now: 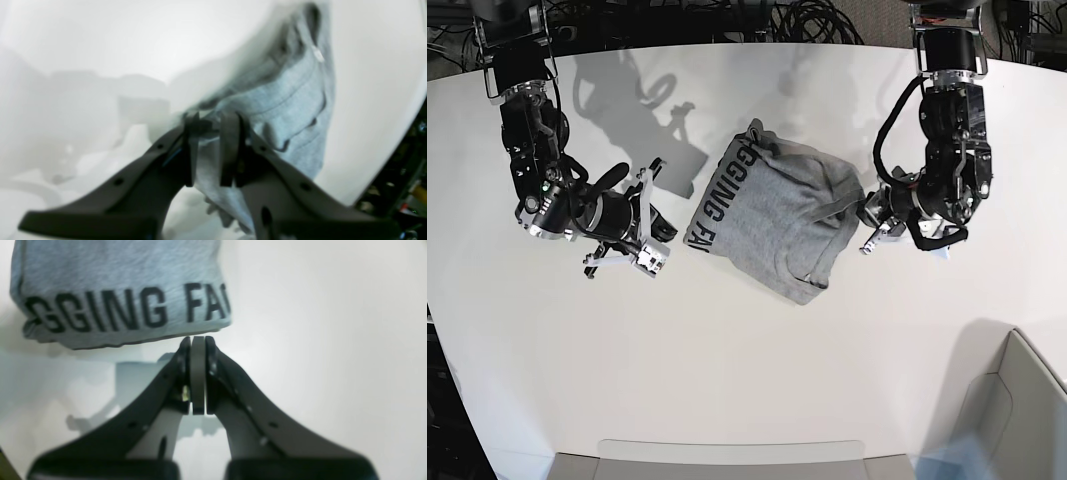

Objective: Fold the T-shirt properly
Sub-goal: 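Grasp the bundle's edges with both grippers and flatten it, then press the bundle flat with both grippers, then open them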

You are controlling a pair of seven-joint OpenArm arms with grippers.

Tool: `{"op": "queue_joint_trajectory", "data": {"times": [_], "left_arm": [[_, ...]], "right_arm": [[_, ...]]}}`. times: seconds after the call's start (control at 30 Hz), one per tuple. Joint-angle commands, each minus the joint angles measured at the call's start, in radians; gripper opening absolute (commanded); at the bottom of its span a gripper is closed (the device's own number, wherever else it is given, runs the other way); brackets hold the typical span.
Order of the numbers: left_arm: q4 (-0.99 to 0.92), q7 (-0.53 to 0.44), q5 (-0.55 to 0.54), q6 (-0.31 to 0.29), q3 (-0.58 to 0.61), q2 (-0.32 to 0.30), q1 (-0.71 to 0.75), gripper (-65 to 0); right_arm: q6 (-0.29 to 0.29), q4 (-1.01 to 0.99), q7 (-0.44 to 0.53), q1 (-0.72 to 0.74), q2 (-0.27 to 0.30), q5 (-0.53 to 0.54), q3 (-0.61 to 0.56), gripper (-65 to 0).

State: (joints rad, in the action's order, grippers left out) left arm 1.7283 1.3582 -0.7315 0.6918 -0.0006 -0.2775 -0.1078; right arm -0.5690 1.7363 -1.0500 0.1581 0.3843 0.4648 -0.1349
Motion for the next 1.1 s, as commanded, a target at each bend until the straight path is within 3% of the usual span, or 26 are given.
{"op": "queue_joint_trajectory", "data": {"times": [0.0, 0.2, 0.4, 0.5, 0.6, 0.7, 0.9, 1.0, 1.07], "left_arm": [[0.019, 0.031, 0.005, 0.006, -0.005, -0.006, -0.013, -45.9], [0.088, 0.027, 0.020, 0.006, 0.023, -0.002, -0.003, -45.9], [0.241, -0.024, 0.022, 0.006, 0.271, -0.002, 0.020, -45.9], [0.238, -0.081, 0.028, 0.006, 0.482, -0.002, 0.021, -45.9], [0.218, -0.162, 0.030, 0.006, 0.676, -0.007, 0.012, -45.9], [0.158, -0.208, 0.030, 0.006, 0.778, -0.007, 0.010, -45.9], [-0.052, -0.320, 0.030, 0.006, 0.802, -0.007, 0.006, -45.9], [-0.101, -0.357, 0.030, 0.006, 0.799, -0.059, -0.037, -45.9], [-0.107, -0.368, 0.031, 0.006, 0.746, -0.095, -0.045, -45.9]], "right_arm": [[-0.006, 0.014, 0.021, 0.030, 0.008, 0.007, 0.005, -65.0], [-0.006, -0.114, 0.027, 0.107, -0.003, 0.007, 0.004, -65.0], [-0.007, -0.344, 0.029, 0.252, -0.060, 0.007, 0.002, -65.0], [-0.007, -0.402, 0.040, 0.292, -0.080, 0.007, -0.001, -65.0], [-0.006, -0.474, 0.106, 0.311, -0.089, 0.004, -0.096, -65.0], [-0.004, -0.549, 0.158, 0.320, -0.103, -0.039, -0.219, -65.0], [-0.006, -0.568, 0.221, 0.251, -0.147, -0.165, -0.274, -65.0], [-0.019, -0.477, 0.219, 0.180, -0.144, -0.197, -0.308, -65.0], [-0.064, -0.379, 0.188, 0.131, -0.127, -0.231, -0.369, -65.0]]}}
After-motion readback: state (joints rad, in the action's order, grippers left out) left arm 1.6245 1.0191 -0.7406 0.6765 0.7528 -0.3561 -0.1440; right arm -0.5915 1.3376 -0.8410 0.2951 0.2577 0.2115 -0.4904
